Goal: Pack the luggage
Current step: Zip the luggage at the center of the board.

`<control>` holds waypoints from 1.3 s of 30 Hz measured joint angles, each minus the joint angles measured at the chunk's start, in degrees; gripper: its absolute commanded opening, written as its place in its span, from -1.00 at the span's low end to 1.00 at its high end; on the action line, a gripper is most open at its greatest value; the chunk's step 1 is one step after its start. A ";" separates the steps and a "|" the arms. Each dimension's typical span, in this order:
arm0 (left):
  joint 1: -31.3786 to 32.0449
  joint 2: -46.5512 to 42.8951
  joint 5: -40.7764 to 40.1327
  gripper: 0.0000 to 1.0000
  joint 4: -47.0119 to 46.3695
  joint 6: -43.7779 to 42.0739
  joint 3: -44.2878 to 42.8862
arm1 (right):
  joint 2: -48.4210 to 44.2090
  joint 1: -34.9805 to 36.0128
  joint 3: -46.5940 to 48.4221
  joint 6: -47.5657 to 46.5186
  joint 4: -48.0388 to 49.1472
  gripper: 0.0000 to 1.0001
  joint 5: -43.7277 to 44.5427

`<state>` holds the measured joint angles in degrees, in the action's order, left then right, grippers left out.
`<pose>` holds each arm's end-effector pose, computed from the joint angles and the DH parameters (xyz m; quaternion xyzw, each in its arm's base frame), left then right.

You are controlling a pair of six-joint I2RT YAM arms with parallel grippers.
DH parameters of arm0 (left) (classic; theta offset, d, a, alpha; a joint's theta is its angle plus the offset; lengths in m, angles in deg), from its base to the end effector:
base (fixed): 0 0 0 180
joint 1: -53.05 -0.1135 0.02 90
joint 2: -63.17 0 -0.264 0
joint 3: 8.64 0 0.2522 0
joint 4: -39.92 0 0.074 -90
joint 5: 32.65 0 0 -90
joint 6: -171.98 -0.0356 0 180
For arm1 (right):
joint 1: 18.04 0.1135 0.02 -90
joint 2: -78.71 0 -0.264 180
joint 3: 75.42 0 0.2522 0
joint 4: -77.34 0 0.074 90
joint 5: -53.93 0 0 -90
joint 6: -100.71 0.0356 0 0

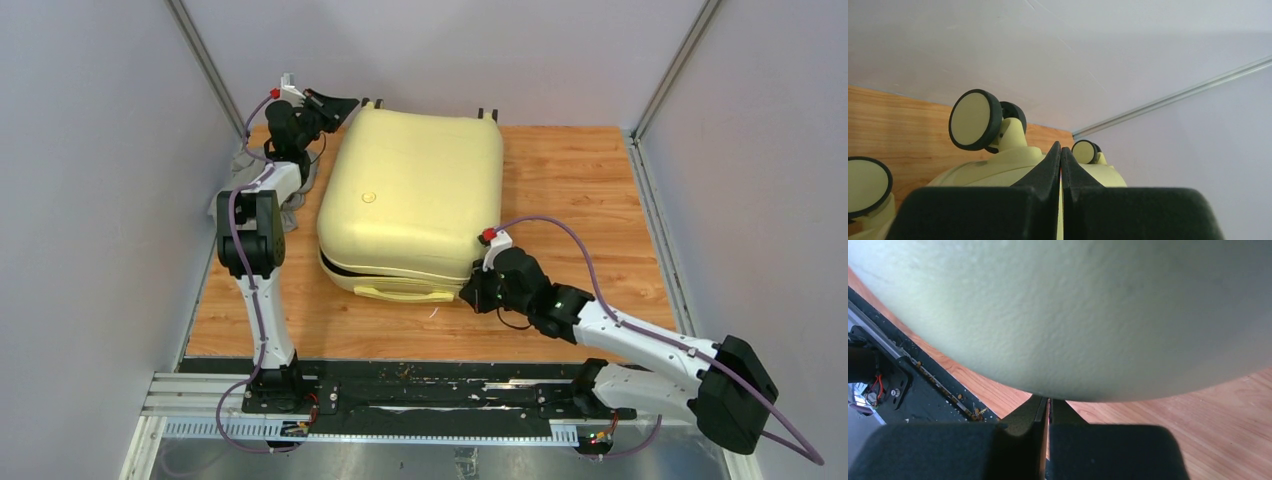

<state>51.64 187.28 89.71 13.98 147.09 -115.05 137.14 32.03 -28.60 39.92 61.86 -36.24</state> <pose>0.5116 -0.0065 0.2703 -0.1685 0.6411 -0.5381 0.5206 0.1452 0.1737 0.2378 -0.1552 0.8388 0.3339 0.4010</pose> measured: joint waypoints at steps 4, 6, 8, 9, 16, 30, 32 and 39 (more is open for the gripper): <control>0.04 -0.98 -0.46 -1.00 0.22 -0.48 1.36 | 0.07 0.22 0.28 1.73 -0.07 -1.00 0.09; 0.04 -2.19 -0.87 -1.00 1.05 -1.14 2.16 | -0.76 0.00 -0.07 3.48 -0.26 -1.00 2.16; 0.04 -3.80 -1.46 -1.00 1.86 -1.84 3.10 | -1.60 -0.04 -1.05 5.20 0.35 -1.00 3.41; 0.04 -4.76 -1.81 -1.00 2.43 -2.34 3.63 | -1.38 0.13 -1.20 6.03 0.76 -1.00 3.74; 0.48 -10.08 -4.81 -1.00 5.27 -6.10 7.08 | 12.11 6.86 8.90 7.65 0.87 -1.00 5.35; -3.48 -19.71 -5.88 0.63 16.15 -15.41 15.67 | 2.93 4.20 3.67 11.34 -2.71 -1.00 13.20; -6.51 -24.87 -6.10 0.61 20.17 -19.87 18.49 | 2.56 3.26 3.30 11.54 -2.78 -1.00 13.09; -12.72 -39.41 -5.66 0.59 28.46 -31.69 32.24 | -0.13 -2.62 1.38 11.58 -2.99 -1.00 12.22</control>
<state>38.92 147.87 84.04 42.44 115.39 -82.81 137.01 29.40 -27.23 51.51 58.87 -24.02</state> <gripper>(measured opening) 0.798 0.008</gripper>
